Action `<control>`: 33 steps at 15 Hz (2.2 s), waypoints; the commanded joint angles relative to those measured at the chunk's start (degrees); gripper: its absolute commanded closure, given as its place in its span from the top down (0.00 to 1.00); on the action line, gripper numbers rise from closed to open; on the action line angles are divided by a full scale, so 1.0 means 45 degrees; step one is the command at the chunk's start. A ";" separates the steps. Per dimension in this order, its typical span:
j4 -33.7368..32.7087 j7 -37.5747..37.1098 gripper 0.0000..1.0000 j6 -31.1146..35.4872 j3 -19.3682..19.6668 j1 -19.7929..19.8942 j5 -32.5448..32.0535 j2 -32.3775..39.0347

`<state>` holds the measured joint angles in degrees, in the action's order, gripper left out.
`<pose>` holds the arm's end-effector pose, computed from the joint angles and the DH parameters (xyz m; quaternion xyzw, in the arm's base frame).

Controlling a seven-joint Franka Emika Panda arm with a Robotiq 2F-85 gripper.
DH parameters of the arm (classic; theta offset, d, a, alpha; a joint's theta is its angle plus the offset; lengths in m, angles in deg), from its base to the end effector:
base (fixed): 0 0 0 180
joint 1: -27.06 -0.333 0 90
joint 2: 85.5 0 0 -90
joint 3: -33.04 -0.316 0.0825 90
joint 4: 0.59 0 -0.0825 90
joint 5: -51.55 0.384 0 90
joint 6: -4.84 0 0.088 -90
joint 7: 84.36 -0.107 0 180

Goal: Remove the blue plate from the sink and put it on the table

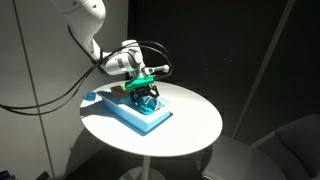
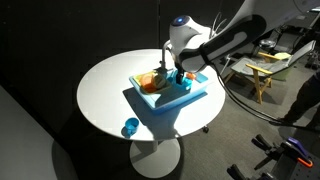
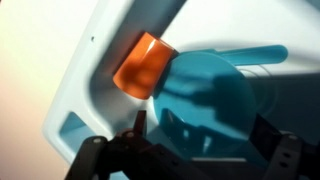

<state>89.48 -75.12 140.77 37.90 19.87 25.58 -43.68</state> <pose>0.7087 0.0329 0.2205 0.9453 0.2637 0.0214 0.1908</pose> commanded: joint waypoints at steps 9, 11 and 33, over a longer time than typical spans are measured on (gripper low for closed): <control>0.0129 -0.1633 0.69 0.0093 0.0580 -0.0328 -0.0553 -0.0178; 0.0137 -0.1632 0.61 0.0086 0.0571 -0.0314 -0.0538 -0.0181; 0.1009 -0.1756 0.01 -0.0051 0.0006 -0.0260 0.0209 -0.1149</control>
<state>90.84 -81.23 140.84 38.53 18.86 25.40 -45.62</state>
